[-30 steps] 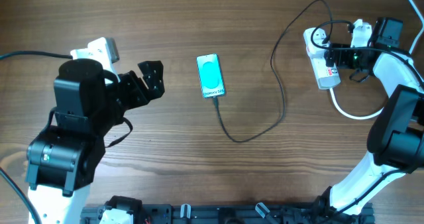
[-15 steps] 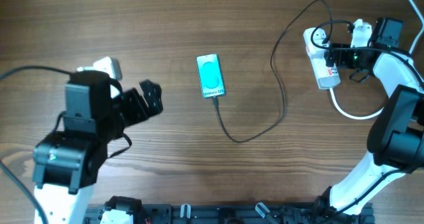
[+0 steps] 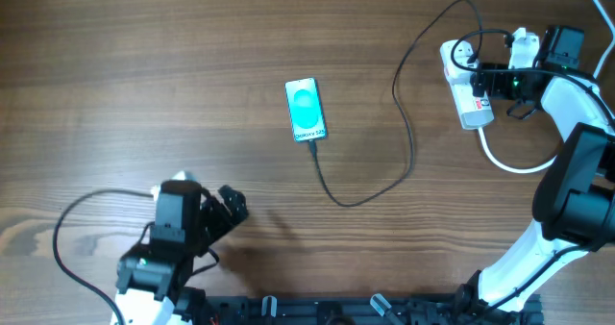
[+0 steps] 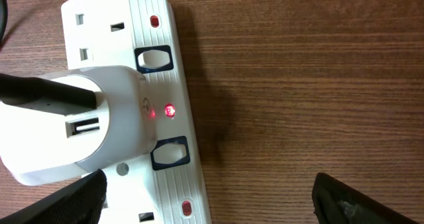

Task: Plug charger to phone and switch on socket

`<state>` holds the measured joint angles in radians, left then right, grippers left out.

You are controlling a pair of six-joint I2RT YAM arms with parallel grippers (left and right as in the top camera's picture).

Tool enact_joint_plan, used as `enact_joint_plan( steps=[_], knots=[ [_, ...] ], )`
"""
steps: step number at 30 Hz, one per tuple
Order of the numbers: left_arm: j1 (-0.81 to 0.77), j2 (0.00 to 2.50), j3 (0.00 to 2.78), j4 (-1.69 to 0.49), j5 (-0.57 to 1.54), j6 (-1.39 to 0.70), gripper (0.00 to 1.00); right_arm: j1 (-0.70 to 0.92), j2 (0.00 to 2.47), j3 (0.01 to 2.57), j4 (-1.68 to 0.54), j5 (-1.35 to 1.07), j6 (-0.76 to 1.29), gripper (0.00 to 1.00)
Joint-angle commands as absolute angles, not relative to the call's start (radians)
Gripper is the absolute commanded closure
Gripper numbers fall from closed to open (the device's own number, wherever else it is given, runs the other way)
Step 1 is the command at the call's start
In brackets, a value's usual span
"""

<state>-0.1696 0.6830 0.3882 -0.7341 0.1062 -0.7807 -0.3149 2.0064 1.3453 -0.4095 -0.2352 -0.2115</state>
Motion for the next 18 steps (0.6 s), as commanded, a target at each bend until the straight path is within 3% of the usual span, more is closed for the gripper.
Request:
enact_joint_plan(
  steps=[1,10,18],
  knots=[
    [-0.164,0.637,0.317,-0.699,0.115,-0.907,0.0,-0.308,2.005,1.349,-0.4,-0.248,-0.217,0.0],
    [-0.164,0.576,0.208,-0.493,0.071,-0.887,0.0,-0.308,2.005,1.349,-0.4,-0.248,-0.217,0.0],
    [-0.164,0.51,0.134,-0.244,0.066,-0.635,0.0,-0.308,2.005,1.349,-0.4,-0.248,-0.217,0.0]
  ],
)
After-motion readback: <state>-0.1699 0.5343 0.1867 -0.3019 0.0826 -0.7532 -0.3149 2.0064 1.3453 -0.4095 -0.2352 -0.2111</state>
